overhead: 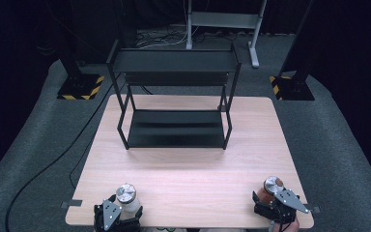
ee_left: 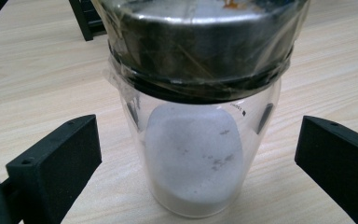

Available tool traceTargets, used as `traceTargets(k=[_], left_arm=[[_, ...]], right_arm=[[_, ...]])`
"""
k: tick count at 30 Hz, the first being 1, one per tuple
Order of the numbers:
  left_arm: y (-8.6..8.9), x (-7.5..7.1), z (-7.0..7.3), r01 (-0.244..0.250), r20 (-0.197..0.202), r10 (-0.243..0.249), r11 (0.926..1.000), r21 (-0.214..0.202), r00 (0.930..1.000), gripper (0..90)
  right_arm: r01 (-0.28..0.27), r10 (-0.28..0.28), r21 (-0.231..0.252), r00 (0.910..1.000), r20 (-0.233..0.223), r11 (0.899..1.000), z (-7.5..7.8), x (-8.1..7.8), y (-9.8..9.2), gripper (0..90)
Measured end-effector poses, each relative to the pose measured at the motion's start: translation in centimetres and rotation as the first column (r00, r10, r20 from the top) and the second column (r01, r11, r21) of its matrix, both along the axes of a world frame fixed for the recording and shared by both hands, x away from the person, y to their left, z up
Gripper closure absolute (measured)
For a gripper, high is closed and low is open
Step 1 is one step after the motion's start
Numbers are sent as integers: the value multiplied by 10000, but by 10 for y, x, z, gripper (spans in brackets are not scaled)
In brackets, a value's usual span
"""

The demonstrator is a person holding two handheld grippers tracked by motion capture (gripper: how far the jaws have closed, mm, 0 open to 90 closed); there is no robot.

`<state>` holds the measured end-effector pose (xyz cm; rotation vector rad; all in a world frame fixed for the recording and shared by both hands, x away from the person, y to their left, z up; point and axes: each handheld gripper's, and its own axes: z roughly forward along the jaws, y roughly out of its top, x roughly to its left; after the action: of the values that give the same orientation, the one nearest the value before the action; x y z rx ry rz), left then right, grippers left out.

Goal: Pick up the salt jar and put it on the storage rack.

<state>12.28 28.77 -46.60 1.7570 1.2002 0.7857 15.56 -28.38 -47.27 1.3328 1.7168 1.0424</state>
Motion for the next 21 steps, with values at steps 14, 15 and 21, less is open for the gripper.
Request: traceTargets(k=[14, 15, 21], left_arm=[[-5, 12, 5, -142, -140, 143, 9999, 11, 9998, 0], [-5, 12, 5, -167, -139, 167, 9999, 12, 9998, 0], [-4, 16, 3, -223, -230, 221, 9997, -94, 9995, 0]], right_arm=[[14, -13, -53, 10000, 41, 10000, -1, -1, 1, 0], [11, -11, -50, 10000, 55, 10000, -1, -1, 1, 0], [0, 1, -90, 10000, 72, 10000, -1, -1, 1, 0]])
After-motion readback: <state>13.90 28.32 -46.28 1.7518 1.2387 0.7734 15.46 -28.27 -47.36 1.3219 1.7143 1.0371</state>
